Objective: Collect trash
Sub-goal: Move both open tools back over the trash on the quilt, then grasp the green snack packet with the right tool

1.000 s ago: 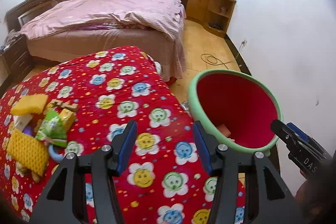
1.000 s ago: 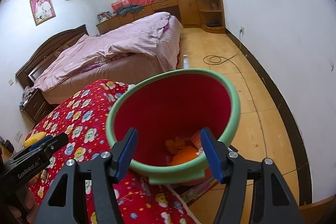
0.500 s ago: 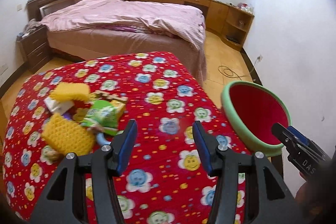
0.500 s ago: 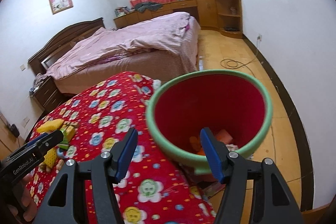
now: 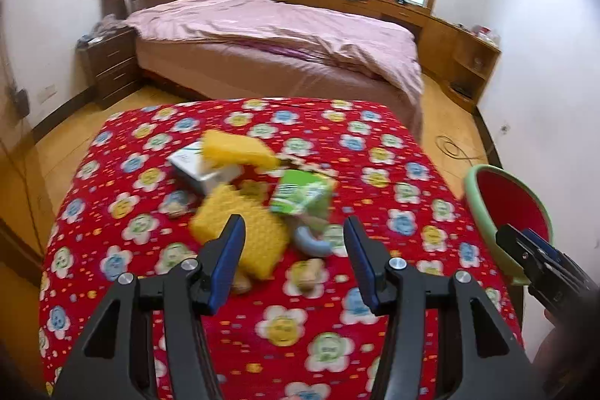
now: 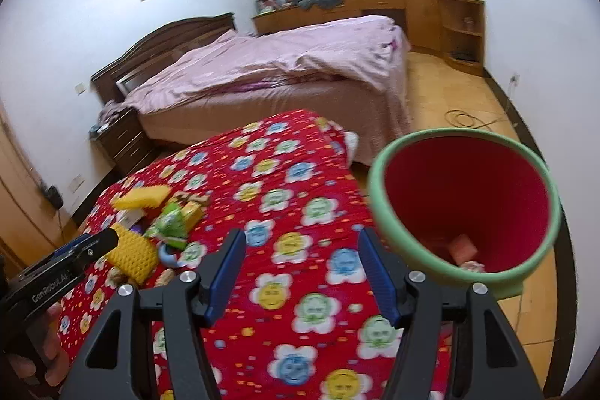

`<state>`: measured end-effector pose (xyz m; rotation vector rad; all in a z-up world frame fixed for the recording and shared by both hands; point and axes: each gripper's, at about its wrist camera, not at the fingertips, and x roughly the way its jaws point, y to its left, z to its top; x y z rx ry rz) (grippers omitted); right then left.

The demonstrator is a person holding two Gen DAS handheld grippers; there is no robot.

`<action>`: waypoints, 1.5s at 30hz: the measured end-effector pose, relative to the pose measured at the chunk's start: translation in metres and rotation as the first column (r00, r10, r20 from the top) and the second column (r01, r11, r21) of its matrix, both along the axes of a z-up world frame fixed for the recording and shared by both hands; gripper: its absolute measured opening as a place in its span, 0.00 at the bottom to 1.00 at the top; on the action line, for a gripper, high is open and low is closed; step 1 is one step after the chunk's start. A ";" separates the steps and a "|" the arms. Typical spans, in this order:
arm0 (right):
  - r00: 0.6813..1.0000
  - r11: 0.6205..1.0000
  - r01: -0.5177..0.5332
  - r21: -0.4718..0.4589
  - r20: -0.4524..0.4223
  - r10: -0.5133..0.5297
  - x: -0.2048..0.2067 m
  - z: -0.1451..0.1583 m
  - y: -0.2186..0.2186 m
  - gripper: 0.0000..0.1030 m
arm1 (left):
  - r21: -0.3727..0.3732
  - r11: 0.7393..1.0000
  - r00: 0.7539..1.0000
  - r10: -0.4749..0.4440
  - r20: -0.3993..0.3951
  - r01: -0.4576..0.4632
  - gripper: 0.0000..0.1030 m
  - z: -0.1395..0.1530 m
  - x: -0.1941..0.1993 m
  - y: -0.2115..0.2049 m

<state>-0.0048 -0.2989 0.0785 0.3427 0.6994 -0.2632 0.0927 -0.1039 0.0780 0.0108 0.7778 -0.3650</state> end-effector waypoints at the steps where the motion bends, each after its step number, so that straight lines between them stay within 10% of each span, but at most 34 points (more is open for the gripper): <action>1: 1.000 1.000 -0.013 0.006 -0.002 0.013 0.003 -0.001 0.003 0.63 | 0.000 1.000 1.000 0.011 -0.003 -0.011 0.53 -0.001 0.002 0.005; 34: 0.944 0.954 -0.294 0.066 -0.133 0.300 0.156 -0.066 0.113 0.74 | -0.052 0.980 0.976 0.186 -0.117 -0.193 0.53 -0.047 0.048 0.092; 37: 0.943 0.953 -0.289 0.087 -0.146 0.299 0.159 -0.072 0.111 0.53 | -0.057 0.982 0.978 0.173 -0.115 -0.180 0.54 -0.046 0.047 0.090; 45: 0.942 0.947 -0.301 0.115 -0.122 0.314 0.146 -0.071 0.109 0.52 | -0.088 0.988 0.988 0.121 -0.101 -0.130 0.56 -0.040 0.040 0.079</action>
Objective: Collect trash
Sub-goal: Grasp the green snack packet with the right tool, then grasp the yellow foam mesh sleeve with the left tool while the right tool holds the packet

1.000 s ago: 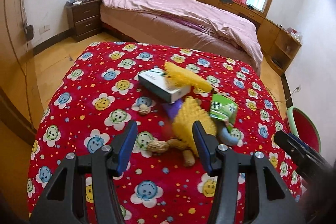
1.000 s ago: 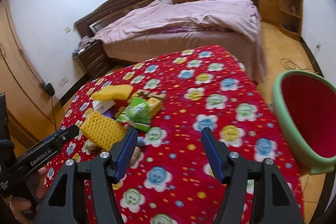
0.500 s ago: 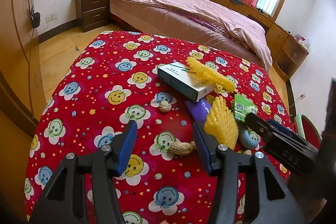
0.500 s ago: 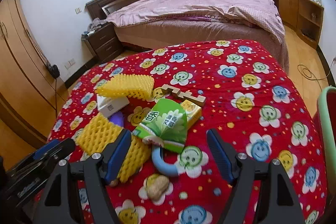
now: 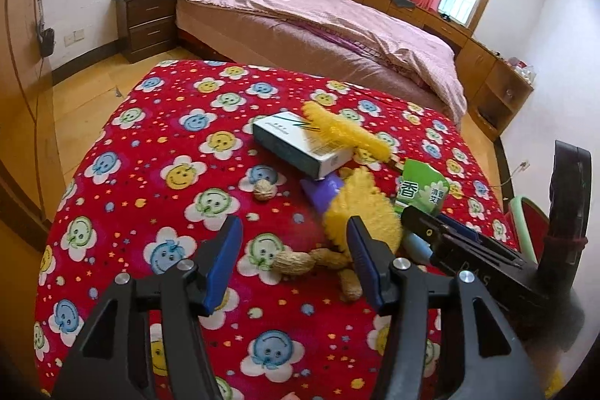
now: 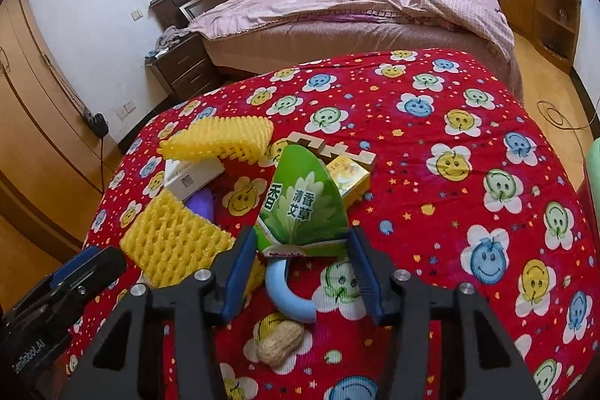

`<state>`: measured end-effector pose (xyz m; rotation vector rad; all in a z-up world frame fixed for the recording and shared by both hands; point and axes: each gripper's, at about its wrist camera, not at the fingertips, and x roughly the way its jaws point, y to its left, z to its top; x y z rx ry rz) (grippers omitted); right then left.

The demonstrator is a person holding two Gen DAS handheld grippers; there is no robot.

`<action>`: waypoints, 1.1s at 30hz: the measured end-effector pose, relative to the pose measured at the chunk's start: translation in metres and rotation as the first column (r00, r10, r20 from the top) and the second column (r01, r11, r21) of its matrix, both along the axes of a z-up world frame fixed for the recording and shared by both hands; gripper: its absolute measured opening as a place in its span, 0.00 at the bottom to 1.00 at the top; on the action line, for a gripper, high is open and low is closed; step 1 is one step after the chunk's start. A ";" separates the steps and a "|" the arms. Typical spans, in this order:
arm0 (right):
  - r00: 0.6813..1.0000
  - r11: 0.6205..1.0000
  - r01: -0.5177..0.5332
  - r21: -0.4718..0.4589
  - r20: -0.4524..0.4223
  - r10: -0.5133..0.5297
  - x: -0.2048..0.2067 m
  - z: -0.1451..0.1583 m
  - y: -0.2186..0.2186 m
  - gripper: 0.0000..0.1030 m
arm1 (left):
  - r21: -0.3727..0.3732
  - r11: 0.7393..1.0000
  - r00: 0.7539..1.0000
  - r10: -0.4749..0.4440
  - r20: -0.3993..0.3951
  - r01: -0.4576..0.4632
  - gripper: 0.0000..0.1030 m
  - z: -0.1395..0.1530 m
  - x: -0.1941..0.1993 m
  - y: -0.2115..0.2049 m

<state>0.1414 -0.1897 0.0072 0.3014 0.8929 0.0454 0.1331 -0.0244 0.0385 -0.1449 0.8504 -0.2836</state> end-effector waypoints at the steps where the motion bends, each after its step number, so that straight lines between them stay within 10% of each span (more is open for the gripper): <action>1: 1.000 1.000 0.005 0.007 0.005 -0.005 -0.003 0.001 -0.002 0.52 | -0.004 1.000 1.000 -0.008 0.003 0.008 0.56 0.001 -0.001 -0.002; 14: 0.995 0.998 0.055 0.038 0.080 -0.058 -0.045 0.030 -0.031 0.52 | -0.021 0.996 0.995 -0.091 -0.029 0.090 0.57 -0.013 0.015 -0.031; 21: 0.992 0.996 0.084 0.037 0.091 -0.088 -0.064 0.035 -0.046 0.52 | -0.086 0.986 0.989 -0.145 -0.033 0.142 0.12 -0.016 0.011 -0.034; 33: 0.981 0.989 0.143 0.044 0.123 -0.147 -0.103 0.048 -0.069 0.52 | -0.104 0.968 0.973 -0.223 0.058 0.228 0.11 0.021 -0.022 -0.052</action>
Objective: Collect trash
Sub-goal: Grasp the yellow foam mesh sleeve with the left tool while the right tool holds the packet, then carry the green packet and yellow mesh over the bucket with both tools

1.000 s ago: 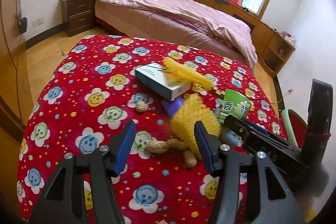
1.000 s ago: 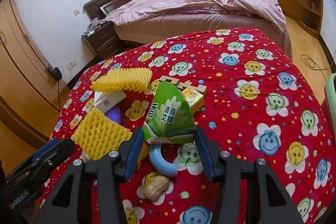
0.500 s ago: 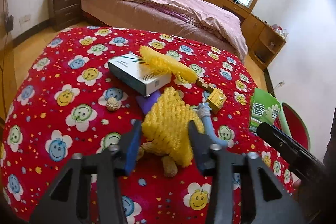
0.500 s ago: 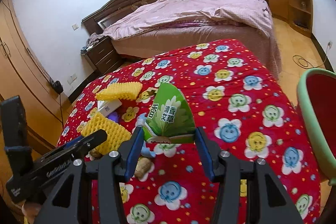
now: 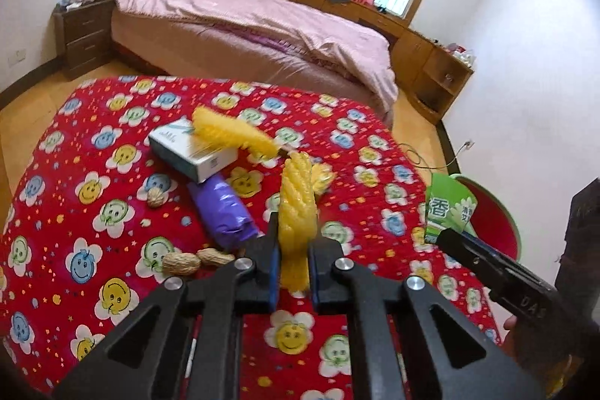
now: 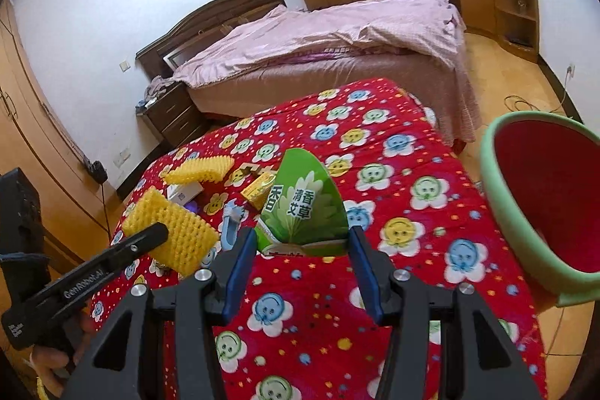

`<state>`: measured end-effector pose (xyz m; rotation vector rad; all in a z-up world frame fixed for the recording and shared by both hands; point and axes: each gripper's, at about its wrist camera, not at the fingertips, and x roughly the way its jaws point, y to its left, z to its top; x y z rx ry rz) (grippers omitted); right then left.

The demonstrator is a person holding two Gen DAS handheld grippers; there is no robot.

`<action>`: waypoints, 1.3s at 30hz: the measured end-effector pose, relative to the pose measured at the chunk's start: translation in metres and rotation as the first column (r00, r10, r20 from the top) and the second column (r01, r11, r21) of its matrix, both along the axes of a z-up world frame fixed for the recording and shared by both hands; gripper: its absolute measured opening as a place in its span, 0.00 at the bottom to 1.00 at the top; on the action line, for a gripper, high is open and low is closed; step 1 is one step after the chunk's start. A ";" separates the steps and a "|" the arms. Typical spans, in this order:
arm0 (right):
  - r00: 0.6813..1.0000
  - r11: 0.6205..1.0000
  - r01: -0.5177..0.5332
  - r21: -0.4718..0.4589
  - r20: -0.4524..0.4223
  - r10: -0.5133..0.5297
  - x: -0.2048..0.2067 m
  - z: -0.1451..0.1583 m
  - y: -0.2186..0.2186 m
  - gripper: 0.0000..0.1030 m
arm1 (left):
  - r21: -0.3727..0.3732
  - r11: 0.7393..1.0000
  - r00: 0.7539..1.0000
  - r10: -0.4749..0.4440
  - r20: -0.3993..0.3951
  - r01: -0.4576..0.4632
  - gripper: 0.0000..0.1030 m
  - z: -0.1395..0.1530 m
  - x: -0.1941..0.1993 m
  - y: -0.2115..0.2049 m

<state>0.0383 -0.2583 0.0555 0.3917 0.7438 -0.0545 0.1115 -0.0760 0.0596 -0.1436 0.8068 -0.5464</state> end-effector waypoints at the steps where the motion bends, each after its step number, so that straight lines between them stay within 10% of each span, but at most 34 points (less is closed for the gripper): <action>1: 1.000 1.000 0.008 -0.001 0.006 -0.008 -0.005 0.003 -0.003 0.52 | -0.002 1.000 1.000 -0.004 0.008 0.004 0.11 0.004 -0.003 -0.001; 39: 0.912 0.911 0.409 -0.045 0.049 -0.407 -0.120 0.027 -0.155 0.52 | 0.117 0.937 0.934 -0.342 0.105 0.330 0.11 0.043 -0.057 -0.195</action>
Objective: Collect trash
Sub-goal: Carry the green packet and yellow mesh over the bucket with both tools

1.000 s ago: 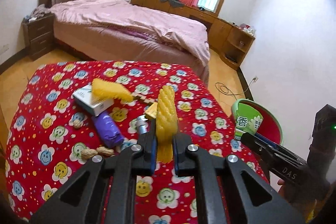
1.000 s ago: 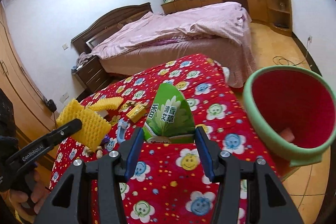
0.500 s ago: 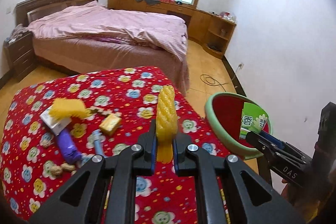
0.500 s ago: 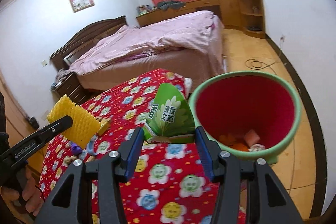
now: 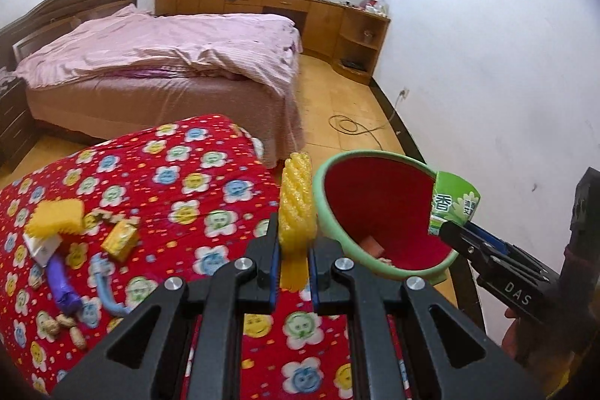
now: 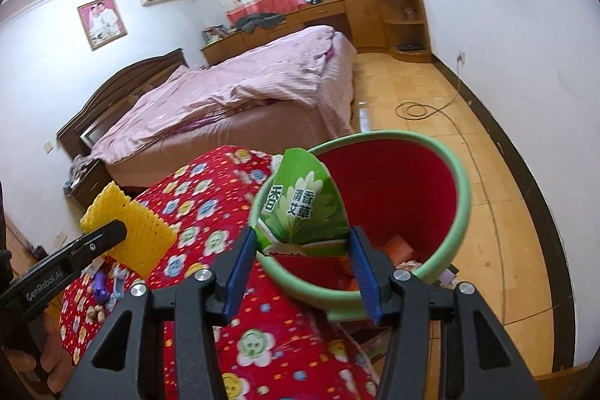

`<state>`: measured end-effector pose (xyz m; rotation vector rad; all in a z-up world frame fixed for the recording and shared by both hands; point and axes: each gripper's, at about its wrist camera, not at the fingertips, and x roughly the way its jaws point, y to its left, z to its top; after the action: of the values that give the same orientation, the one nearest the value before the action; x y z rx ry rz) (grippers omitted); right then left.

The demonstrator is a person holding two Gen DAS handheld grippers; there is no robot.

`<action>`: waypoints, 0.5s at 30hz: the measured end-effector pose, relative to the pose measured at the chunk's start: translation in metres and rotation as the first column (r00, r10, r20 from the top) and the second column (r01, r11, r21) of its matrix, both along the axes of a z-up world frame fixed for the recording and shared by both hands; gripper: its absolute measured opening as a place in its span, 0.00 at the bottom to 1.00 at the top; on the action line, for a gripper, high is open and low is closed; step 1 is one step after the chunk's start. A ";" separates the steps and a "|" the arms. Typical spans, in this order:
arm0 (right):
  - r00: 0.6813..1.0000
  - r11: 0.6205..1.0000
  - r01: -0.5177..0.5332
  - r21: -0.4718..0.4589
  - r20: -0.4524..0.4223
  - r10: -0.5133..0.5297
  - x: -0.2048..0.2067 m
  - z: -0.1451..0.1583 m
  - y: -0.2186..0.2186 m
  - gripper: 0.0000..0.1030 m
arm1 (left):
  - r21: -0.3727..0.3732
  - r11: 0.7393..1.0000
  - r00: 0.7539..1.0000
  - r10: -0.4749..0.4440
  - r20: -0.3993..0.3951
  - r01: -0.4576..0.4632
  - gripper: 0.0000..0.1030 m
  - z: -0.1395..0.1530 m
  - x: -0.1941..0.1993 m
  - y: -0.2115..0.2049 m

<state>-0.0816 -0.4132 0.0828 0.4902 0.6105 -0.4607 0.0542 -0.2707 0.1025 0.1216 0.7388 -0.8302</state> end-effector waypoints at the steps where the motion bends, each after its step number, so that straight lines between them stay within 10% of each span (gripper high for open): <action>1: 1.000 1.000 0.007 0.002 -0.002 -0.007 -0.001 -0.001 -0.005 0.52 | 0.002 1.000 1.000 -0.008 0.001 0.008 0.11 -0.001 -0.001 -0.005; 15: 0.996 0.996 0.077 0.039 -0.048 -0.075 -0.002 -0.025 -0.065 0.52 | 0.040 0.994 0.994 -0.102 -0.038 0.103 0.11 -0.030 0.000 -0.087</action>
<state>-0.0837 -0.4787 0.0576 0.5446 0.6484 -0.5336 0.0544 -0.3579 0.0730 0.1838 0.7889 -0.9169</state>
